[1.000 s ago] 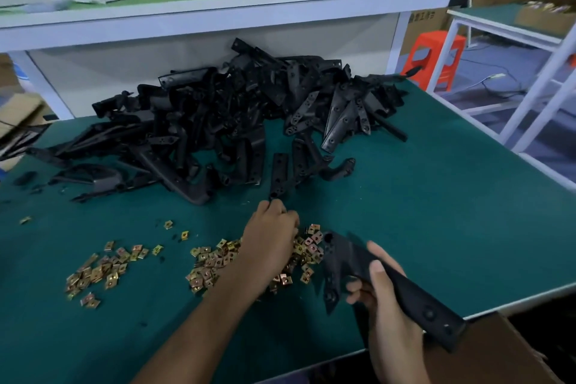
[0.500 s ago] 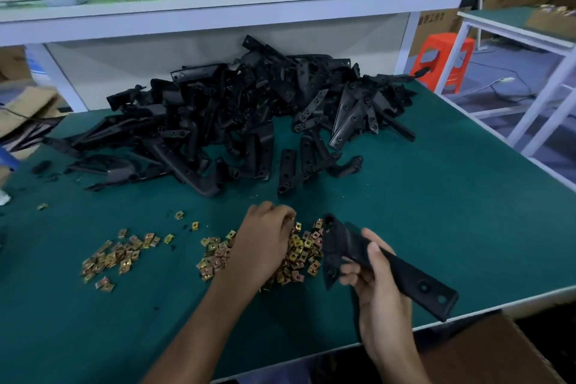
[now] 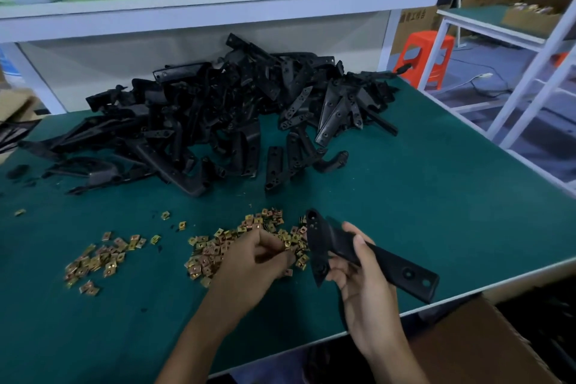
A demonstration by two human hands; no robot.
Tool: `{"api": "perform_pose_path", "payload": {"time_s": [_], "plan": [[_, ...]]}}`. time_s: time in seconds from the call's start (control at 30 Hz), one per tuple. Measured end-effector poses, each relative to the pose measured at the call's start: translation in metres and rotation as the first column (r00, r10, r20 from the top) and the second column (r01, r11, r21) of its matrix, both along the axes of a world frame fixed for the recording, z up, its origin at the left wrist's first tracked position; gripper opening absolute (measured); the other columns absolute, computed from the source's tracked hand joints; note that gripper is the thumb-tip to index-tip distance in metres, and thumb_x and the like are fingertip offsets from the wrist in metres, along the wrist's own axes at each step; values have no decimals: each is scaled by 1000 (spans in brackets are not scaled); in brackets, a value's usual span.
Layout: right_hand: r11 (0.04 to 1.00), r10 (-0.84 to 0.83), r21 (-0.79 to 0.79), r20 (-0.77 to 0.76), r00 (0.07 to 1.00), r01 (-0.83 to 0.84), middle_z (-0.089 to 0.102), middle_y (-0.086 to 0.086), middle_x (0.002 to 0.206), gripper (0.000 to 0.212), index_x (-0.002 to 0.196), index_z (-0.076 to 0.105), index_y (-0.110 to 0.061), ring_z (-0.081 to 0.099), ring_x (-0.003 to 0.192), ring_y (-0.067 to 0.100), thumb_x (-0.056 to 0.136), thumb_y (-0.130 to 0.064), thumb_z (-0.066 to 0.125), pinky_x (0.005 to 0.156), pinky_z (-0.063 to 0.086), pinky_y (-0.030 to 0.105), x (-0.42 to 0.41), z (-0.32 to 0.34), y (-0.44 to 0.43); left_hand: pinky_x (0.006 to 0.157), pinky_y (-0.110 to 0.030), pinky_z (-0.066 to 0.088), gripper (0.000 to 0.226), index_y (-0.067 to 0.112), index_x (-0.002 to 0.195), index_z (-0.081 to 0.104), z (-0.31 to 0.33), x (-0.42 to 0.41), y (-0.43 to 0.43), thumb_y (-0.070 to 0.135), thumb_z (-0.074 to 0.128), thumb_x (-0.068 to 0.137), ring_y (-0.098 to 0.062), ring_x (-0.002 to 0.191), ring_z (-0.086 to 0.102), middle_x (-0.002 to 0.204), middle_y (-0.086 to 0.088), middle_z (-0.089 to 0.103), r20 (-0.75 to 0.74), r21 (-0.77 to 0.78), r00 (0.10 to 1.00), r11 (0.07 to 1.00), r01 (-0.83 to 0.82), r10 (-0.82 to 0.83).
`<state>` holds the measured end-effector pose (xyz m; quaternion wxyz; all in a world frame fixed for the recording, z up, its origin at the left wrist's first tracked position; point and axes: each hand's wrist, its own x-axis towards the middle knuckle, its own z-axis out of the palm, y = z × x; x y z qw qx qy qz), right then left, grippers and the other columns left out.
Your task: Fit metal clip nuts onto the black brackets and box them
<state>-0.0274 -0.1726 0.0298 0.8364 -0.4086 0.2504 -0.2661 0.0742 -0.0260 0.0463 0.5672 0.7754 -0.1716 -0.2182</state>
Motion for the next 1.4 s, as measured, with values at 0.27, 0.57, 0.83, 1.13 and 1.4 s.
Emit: {"api": "perform_pose_path", "payload": {"time_s": [0.27, 0.57, 0.83, 1.13, 1.4], "plan": [[1000, 23, 19, 18, 1000, -23, 73, 14, 96, 41, 122, 68, -8, 65, 71, 18, 90, -33, 58, 58, 55, 24, 4, -8, 9, 68, -21, 54, 30, 26, 102, 79, -1, -40, 5, 5, 58, 99, -10, 72, 63, 83, -1, 73, -293, -266, 954, 953, -145, 64], [999, 40, 5, 19, 999, -40, 73, 17, 96, 42, 123, 67, -7, 65, 70, 17, 90, -31, 58, 56, 55, 24, 3, -10, 8, 59, -22, 52, 16, 14, 82, 70, 2, -51, -11, 13, 61, 94, -12, 63, 60, 73, -6, 64, -560, -397, 828, 863, -314, 43], [999, 32, 6, 24, 999, -32, 75, 13, 94, 35, 119, 70, -9, 67, 69, 16, 92, -29, 59, 56, 55, 24, 6, -14, 7, 51, -22, 50, 25, 9, 87, 61, -6, -49, -15, -8, 44, 97, -13, 55, 59, 67, -9, 64, -607, -400, 790, 828, -394, 82], [999, 40, 2, 45, 998, -41, 75, 15, 95, 30, 120, 69, -8, 67, 70, 17, 99, -23, 55, 58, 56, 24, 5, -16, 6, 57, -26, 59, 36, -3, 102, 70, -12, -44, -12, -13, 36, 94, -17, 64, 71, 79, -15, 72, -767, -361, 641, 798, -483, 41], [998, 58, -31, 53, 997, -57, 76, 16, 98, 34, 121, 71, -14, 68, 72, 16, 89, -25, 64, 60, 56, 24, 5, -18, 7, 59, -27, 60, 23, 7, 95, 75, -3, -50, -12, 1, 53, 98, -16, 73, 74, 92, -14, 76, -730, -422, 684, 782, -459, 8]]}}
